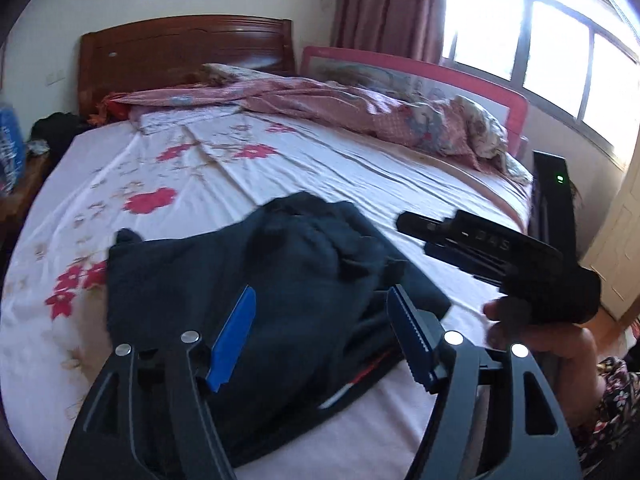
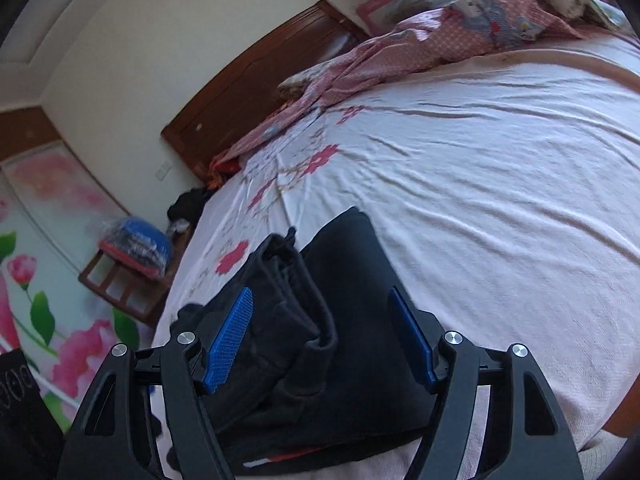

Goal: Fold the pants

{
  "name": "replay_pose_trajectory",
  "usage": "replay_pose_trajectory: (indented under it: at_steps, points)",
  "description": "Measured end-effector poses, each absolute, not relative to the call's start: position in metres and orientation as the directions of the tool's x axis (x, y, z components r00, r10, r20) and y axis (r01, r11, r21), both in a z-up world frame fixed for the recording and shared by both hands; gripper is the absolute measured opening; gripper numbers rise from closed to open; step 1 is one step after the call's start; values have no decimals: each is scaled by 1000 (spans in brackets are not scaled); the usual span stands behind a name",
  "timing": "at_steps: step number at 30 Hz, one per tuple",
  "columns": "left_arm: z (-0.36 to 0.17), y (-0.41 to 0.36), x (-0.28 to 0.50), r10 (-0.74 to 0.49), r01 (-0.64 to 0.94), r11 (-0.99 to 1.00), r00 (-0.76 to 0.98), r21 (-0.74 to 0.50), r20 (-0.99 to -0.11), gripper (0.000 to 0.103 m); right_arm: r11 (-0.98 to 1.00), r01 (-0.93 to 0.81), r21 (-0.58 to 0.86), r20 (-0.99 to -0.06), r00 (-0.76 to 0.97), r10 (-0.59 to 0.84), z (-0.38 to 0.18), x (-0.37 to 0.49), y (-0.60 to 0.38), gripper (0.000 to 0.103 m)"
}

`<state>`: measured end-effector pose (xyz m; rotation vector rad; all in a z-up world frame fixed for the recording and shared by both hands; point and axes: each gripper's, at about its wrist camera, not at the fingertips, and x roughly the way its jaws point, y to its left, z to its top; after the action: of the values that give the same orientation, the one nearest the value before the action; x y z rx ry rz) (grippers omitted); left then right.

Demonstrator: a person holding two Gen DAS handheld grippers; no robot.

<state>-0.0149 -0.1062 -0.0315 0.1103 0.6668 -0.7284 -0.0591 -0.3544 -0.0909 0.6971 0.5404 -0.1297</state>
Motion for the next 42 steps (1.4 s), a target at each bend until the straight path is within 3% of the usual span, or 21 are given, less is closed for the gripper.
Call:
replay_pose_trajectory:
  at_steps: [7, 8, 9, 11, 13, 16, 18, 23, 24, 25, 27, 30, 32, 33, 37, 42]
  points:
    - [-79, -16, 40, -327, 345, 930, 628, -124, -706, 70, 781, 271, 563, -655, 722, 221, -103, -13, -339, 68]
    - [-90, -9, 45, -320, 325, 935, 600, -141, -734, 70, 781, 270, 564, -665, 709, 235, -104, -6, -338, 62]
    - [-97, -7, 43, -324, 326, 933, 584, -150, -744, 70, 796, 284, 534, -698, 679, 226, -106, 0, -335, 42]
    - [-105, -12, 42, -321, 340, 930, 573, -137, -754, 70, 846, 302, 440, -759, 628, 172, -100, 8, -326, 26]
    - [-104, -22, 35, -308, 357, 929, 593, -100, -744, 71, 855, 284, 435, -743, 649, 163, -81, 4, -326, 20]
    - [-96, -34, 31, -326, 394, 915, 608, -82, -724, 83, 842, 289, 456, -708, 691, 146, -56, -16, -331, 19]
    - [-90, -42, 28, -340, 421, 904, 606, -72, -719, 84, 849, 318, 422, -710, 698, 92, -51, -34, -336, 19]
    - [-109, -61, 26, -289, 430, 903, 569, -21, -770, 86, 785, 391, 480, -731, 673, 112, -108, -59, -362, 22]
    - [-108, -58, 24, -300, 425, 904, 560, -42, -772, 86, 789, 375, 486, -713, 693, 111, -109, -63, -362, 29]
    - [-108, -55, 24, -313, 426, 902, 542, -65, -780, 86, 803, 368, 469, -708, 700, 93, -104, -66, -362, 44]
    - [-103, -48, 24, -330, 424, 901, 521, -97, -787, 86, 819, 384, 426, -702, 712, 32, -87, -70, -362, 52]
    - [-87, -39, 25, -346, 399, 910, 579, -113, -738, 86, 854, 325, 406, -624, 781, 0, -49, -68, -360, 52]
    - [-71, -45, 33, -381, 409, 902, 601, -139, -703, 86, 897, 258, 359, -619, 785, 22, -30, -50, -348, 52]
    - [-67, -50, 37, -384, 415, 899, 602, -136, -701, 86, 930, 205, 303, -635, 771, 37, -20, -34, -335, 52]
    - [-58, -86, 72, -357, 451, 889, 578, -78, -734, 85, 979, 55, 195, -756, 644, 115, -31, 31, -291, 28]
    - [-70, -122, 111, -239, 471, 879, 572, 76, -785, 84, 986, 35, 165, -838, 532, 121, -65, 81, -285, 28]
